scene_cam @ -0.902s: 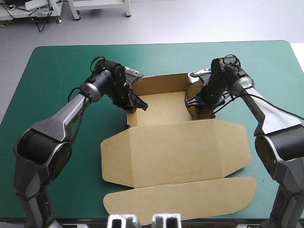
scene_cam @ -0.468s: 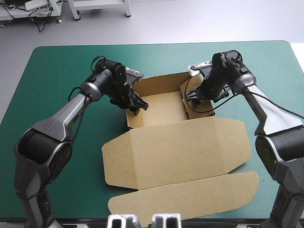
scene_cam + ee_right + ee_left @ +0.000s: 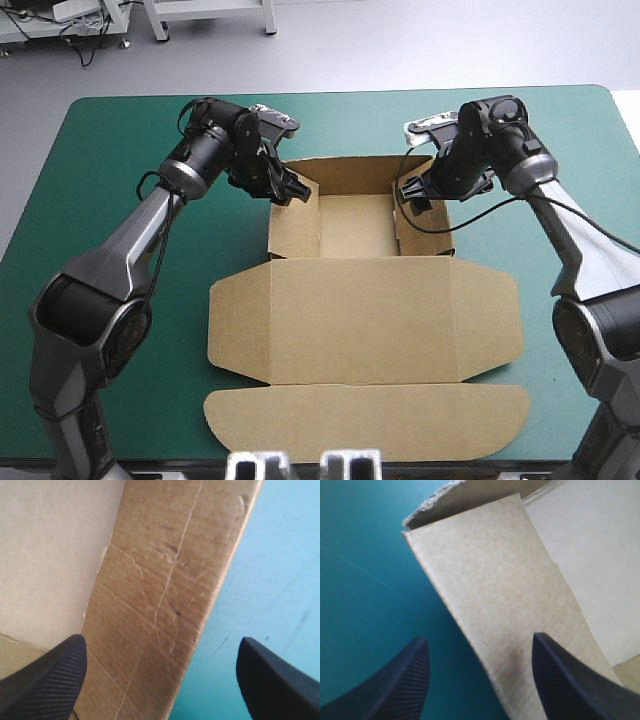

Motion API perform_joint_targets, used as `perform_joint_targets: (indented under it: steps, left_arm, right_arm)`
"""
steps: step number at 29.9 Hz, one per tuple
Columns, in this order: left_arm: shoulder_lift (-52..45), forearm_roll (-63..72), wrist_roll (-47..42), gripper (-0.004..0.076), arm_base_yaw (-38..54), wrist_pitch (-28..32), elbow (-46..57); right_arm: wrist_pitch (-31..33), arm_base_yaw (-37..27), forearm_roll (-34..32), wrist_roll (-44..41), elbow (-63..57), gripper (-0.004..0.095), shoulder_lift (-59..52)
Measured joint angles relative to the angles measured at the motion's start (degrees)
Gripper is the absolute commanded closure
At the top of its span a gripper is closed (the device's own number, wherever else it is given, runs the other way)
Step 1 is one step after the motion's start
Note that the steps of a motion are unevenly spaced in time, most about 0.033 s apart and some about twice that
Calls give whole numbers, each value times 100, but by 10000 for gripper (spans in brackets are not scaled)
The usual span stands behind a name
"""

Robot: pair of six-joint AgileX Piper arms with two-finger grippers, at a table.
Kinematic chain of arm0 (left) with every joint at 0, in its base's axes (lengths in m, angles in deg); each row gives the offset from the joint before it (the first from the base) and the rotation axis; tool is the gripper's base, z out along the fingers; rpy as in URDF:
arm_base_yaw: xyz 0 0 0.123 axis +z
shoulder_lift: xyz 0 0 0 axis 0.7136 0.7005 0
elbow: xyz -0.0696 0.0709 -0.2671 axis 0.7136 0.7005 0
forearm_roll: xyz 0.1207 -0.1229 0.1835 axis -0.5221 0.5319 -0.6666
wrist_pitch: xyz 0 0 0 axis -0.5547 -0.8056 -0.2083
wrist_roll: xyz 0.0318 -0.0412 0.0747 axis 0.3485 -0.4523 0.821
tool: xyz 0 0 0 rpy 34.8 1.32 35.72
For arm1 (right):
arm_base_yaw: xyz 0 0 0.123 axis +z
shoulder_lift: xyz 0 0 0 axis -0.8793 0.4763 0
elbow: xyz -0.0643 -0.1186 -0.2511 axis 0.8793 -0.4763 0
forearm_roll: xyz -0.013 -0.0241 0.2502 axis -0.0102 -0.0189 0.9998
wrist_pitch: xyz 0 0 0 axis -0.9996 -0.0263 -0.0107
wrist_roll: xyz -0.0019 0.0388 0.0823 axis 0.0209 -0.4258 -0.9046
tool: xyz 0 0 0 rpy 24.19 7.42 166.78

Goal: Fold the box

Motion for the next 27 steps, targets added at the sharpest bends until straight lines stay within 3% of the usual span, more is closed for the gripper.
perform_joint_targets:
  steps: [7,15,27]
  left_arm:
    - [-151,-325,-107,323,0,-18,-7]
    - [-1134,-281,62,729,0,-44,24]
    - [-3138,22,665,731,0,-82,1865]
  right_arm:
    - [8,-195,44,0,12,148,-166]
    - [22,-199,126,0,13,149,-263]
    - [24,-199,274,67,13,168,60]
